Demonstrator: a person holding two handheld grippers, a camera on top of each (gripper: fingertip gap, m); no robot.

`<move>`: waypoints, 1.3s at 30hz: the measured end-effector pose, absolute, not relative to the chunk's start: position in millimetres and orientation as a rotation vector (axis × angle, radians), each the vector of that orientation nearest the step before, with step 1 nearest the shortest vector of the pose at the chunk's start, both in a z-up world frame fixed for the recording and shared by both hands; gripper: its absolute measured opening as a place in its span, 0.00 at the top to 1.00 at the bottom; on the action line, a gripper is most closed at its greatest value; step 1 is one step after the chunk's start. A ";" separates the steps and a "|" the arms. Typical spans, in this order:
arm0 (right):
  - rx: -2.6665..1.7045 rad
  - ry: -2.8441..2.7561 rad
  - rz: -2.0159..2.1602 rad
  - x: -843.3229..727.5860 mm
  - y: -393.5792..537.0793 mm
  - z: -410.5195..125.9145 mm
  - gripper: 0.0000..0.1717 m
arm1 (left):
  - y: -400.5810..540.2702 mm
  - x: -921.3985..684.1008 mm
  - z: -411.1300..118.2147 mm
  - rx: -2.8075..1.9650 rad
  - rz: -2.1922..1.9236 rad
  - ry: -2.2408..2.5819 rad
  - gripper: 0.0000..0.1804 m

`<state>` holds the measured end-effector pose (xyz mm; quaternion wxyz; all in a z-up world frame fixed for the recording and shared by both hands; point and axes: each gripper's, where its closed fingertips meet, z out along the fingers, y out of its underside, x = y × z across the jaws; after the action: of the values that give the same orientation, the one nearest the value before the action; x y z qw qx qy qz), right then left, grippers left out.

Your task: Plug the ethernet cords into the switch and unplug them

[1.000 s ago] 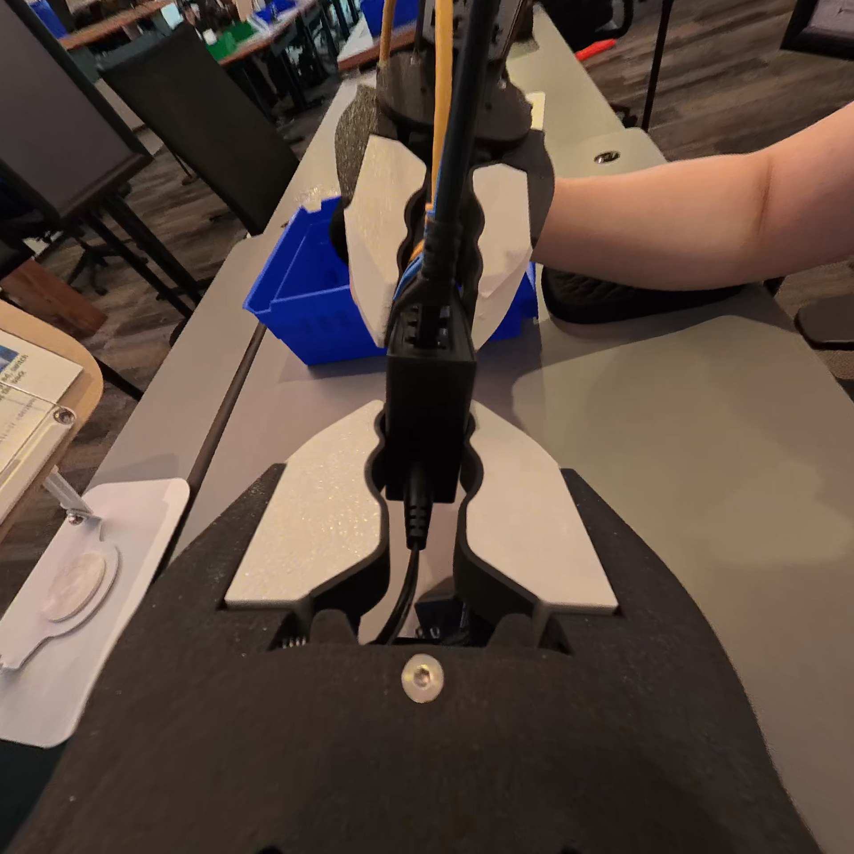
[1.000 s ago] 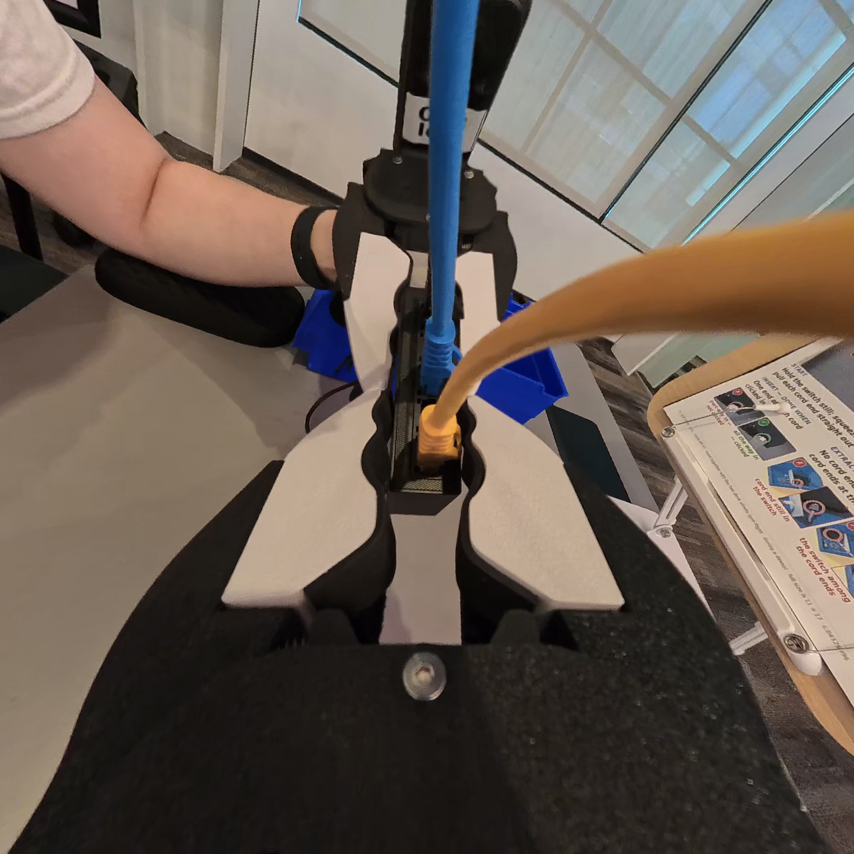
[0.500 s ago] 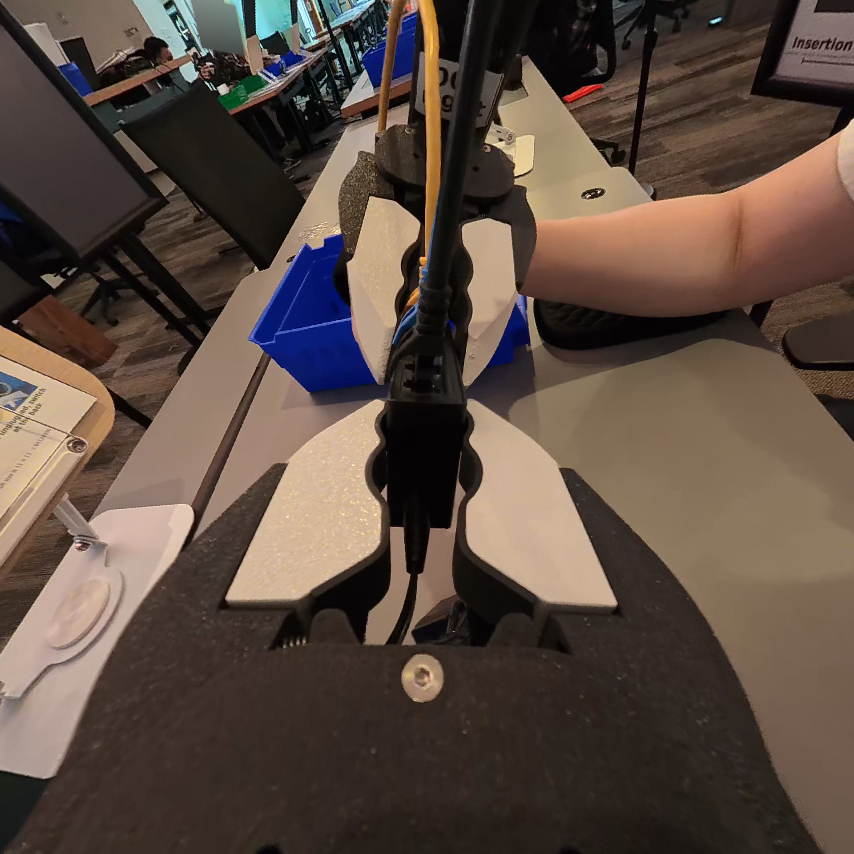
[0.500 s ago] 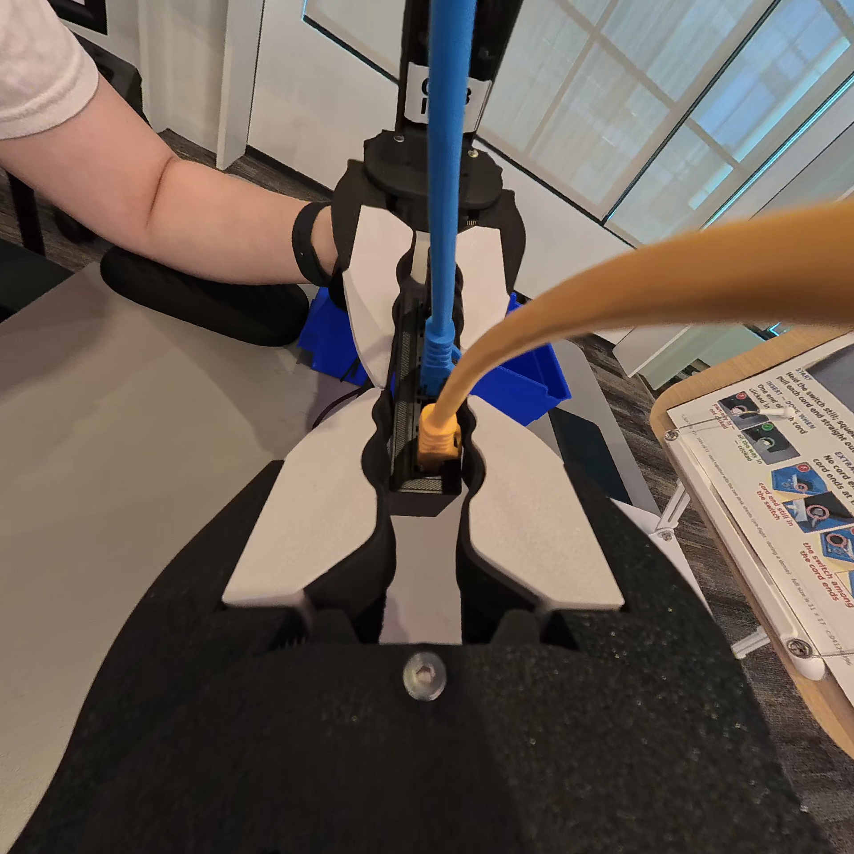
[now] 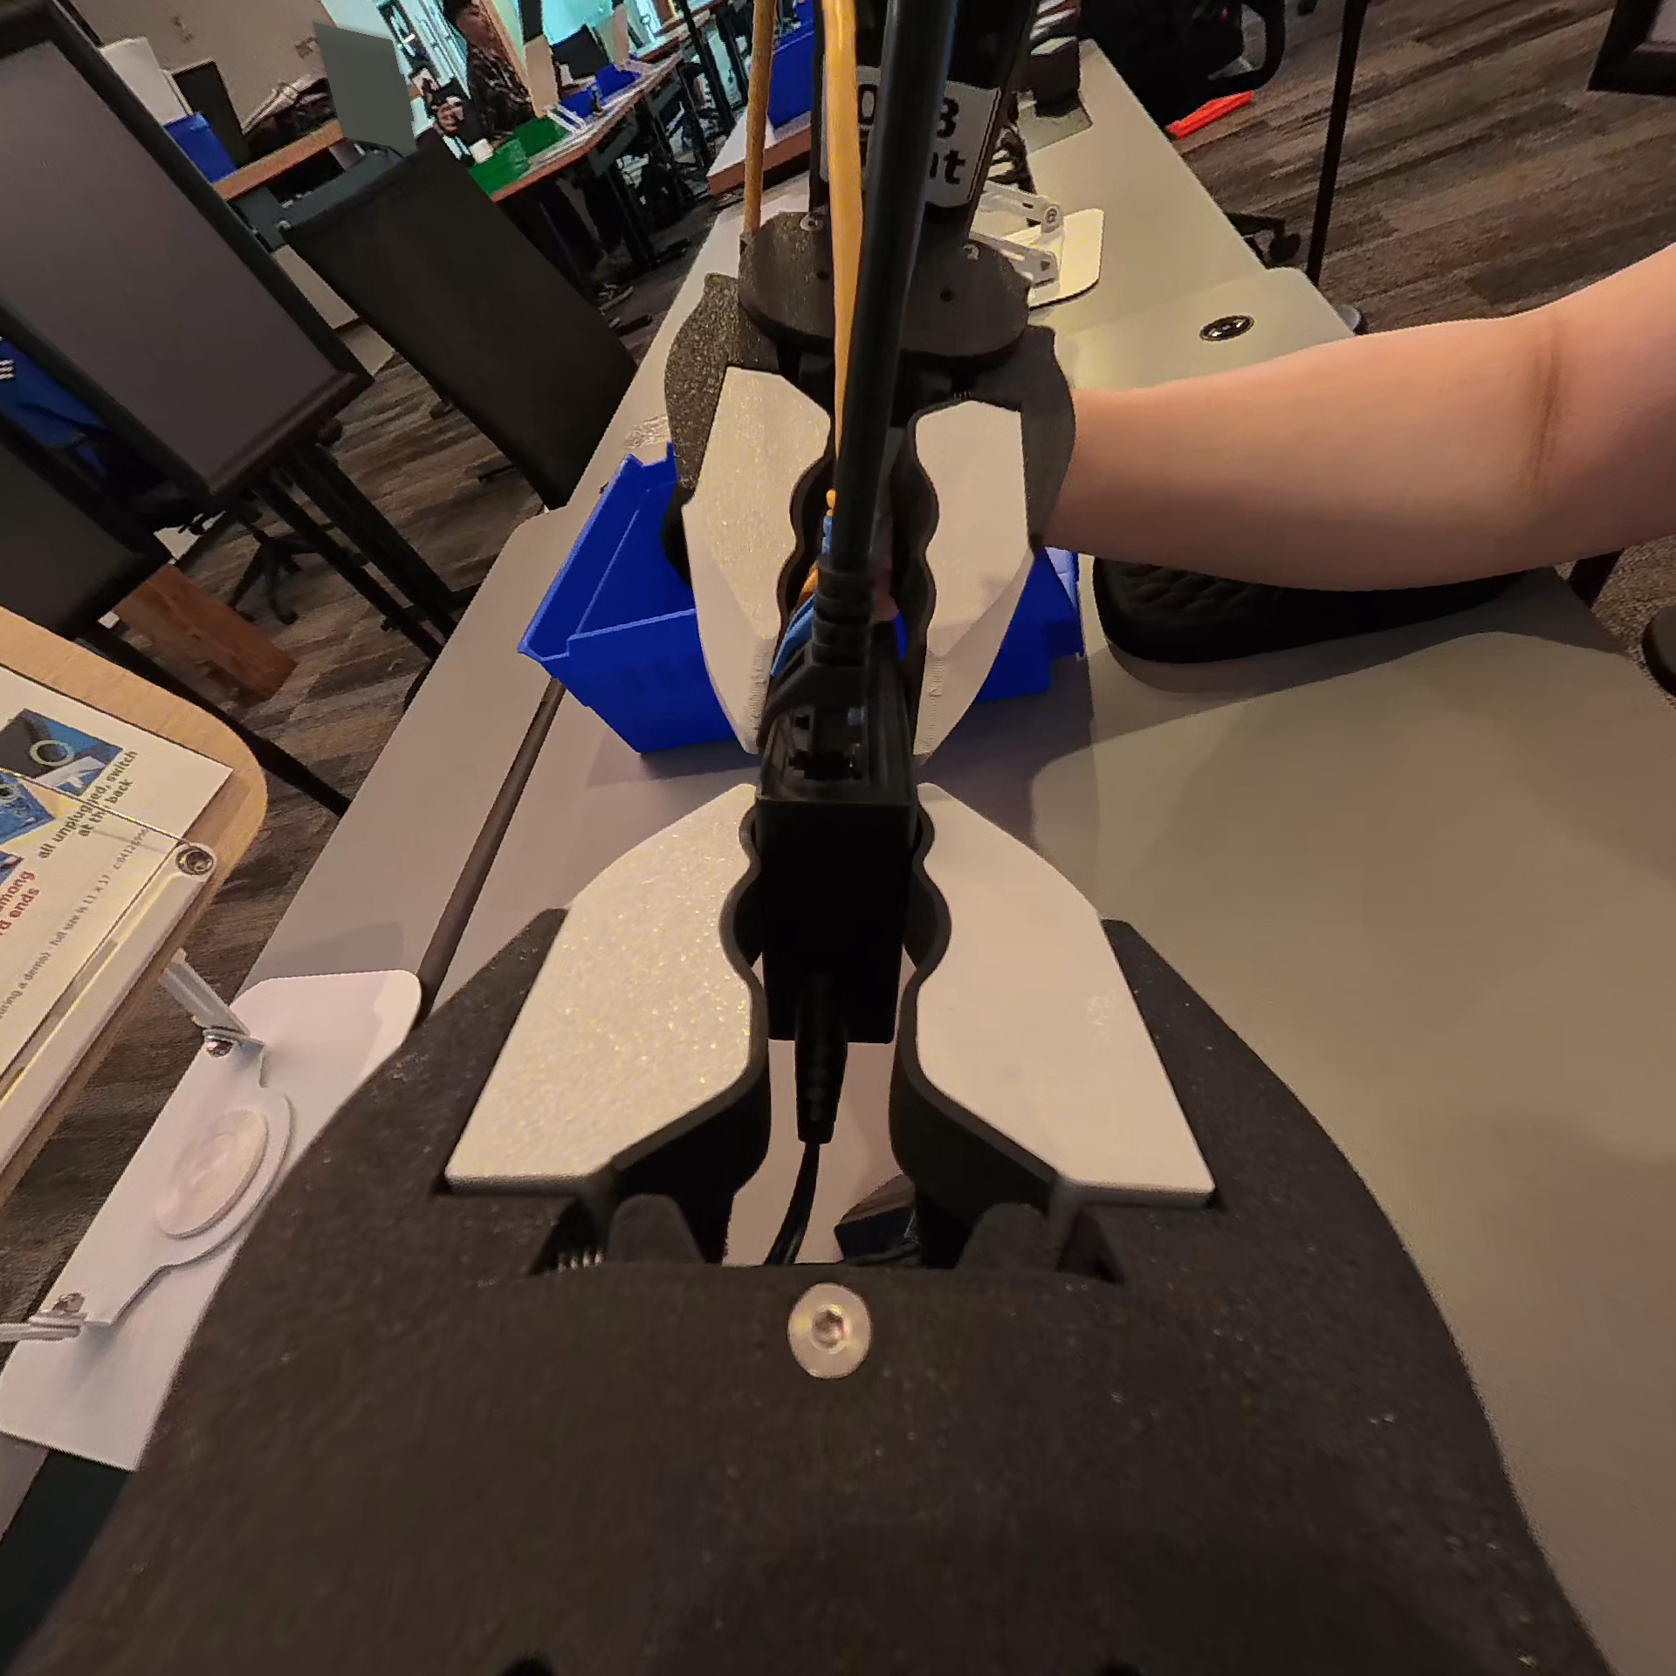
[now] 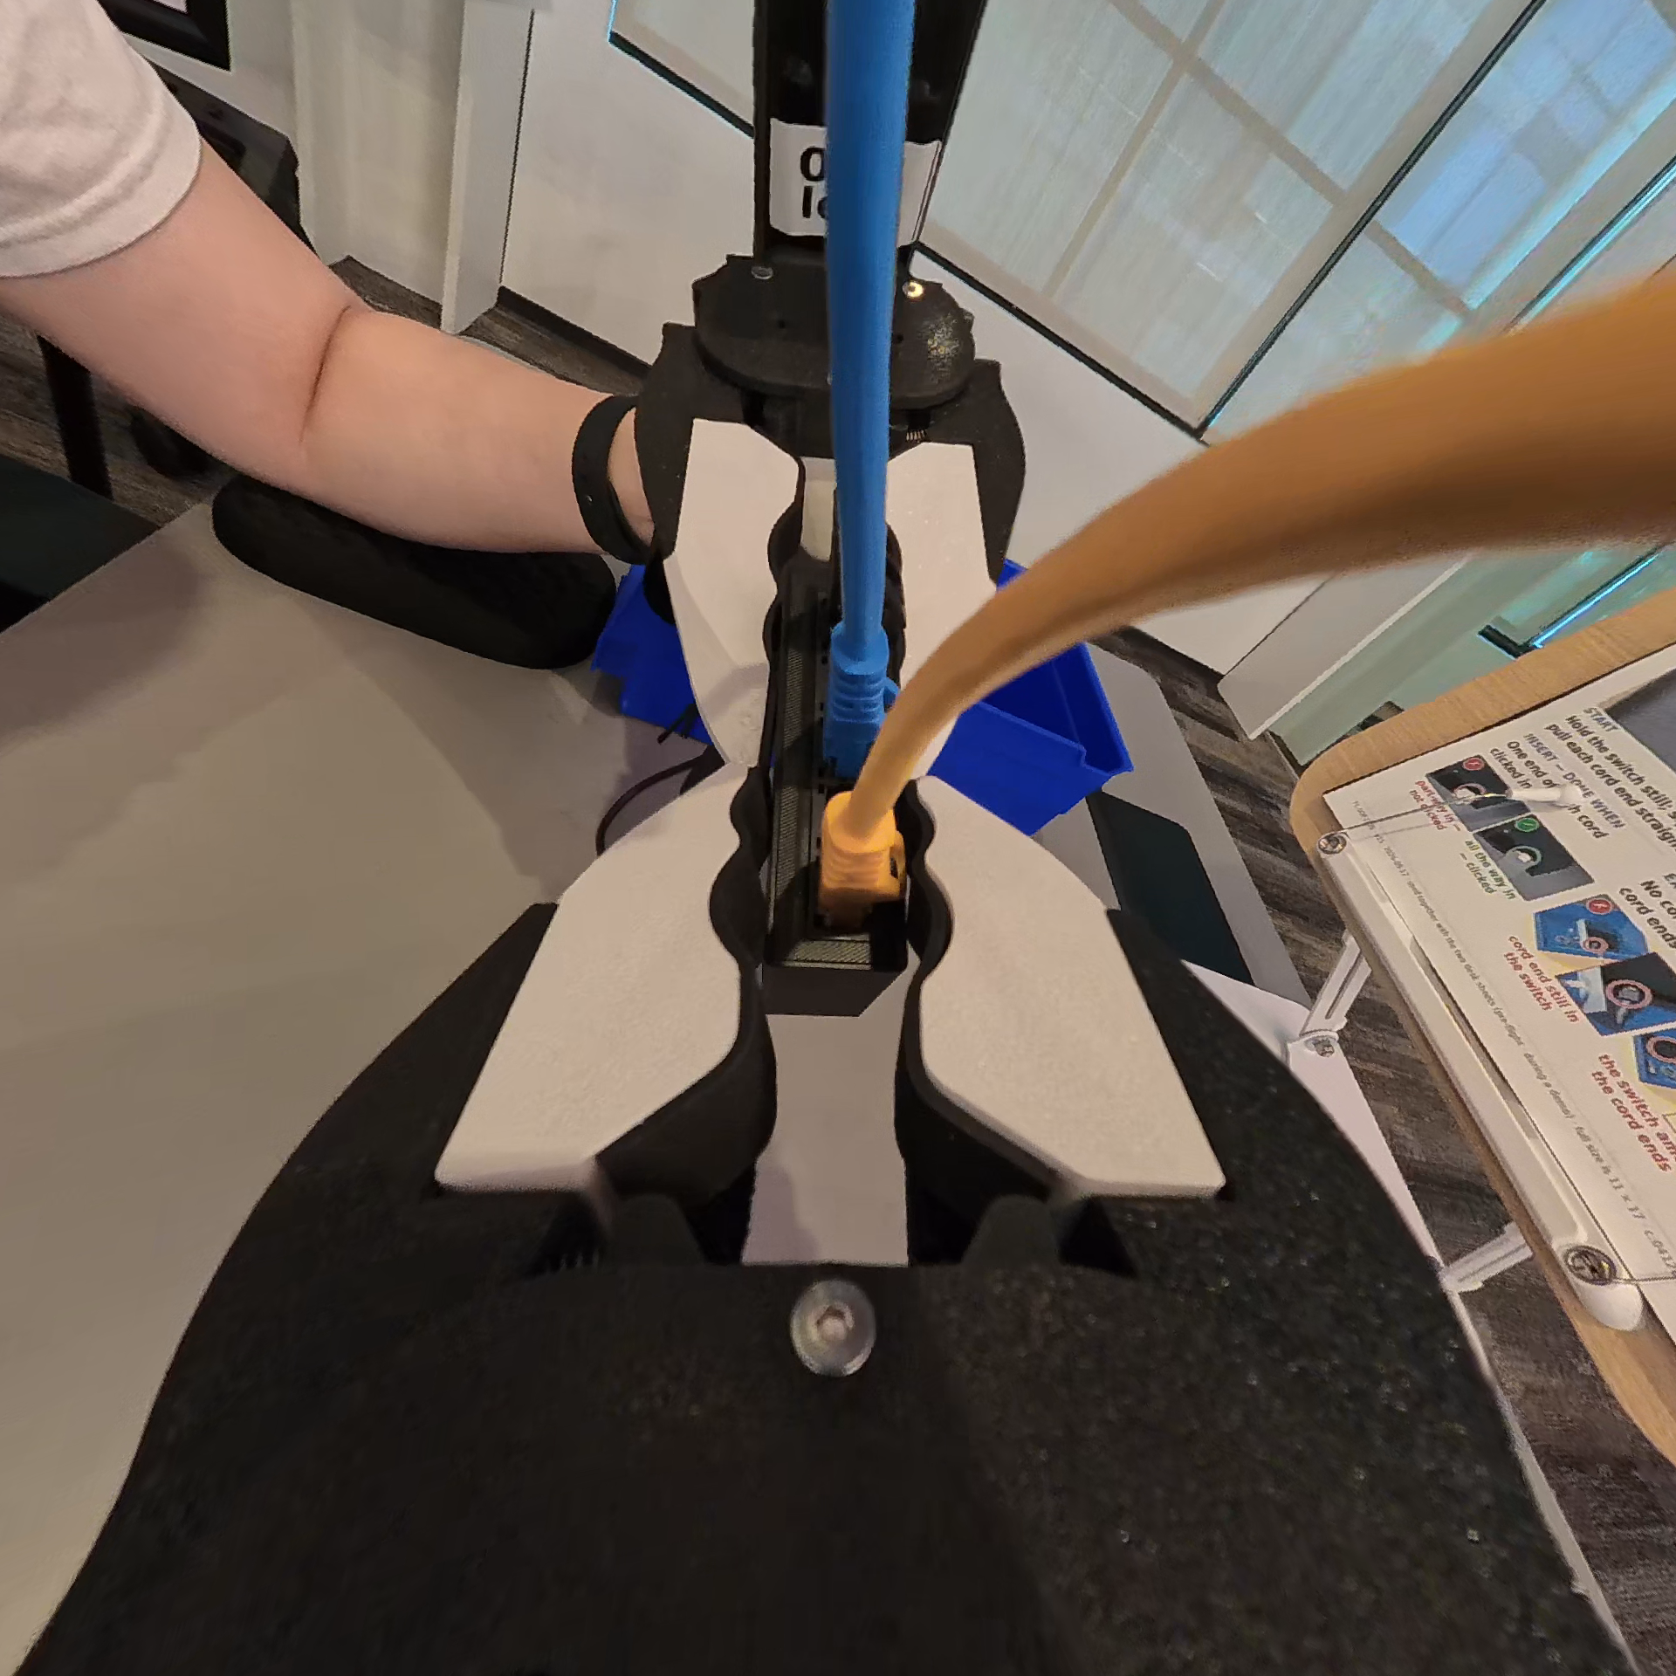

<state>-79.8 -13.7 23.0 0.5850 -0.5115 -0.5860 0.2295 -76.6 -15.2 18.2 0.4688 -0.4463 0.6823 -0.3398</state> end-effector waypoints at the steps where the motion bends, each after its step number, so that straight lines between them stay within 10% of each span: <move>1: -1.187 -1.365 0.537 -79.3 -13.7 23.6 0.84 | -15.2 -76.1 18.6 -1.093 -0.828 1.670 0.85; 39: -1.169 -1.360 0.587 -75.5 -21.0 30.9 0.84 | -17.7 -72.0 15.1 -1.140 -0.808 1.664 0.86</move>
<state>-75.5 -21.0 30.9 0.5871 -0.5015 -0.5834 0.2518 -72.0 -17.7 15.1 0.4654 -0.4644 0.6778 -0.3290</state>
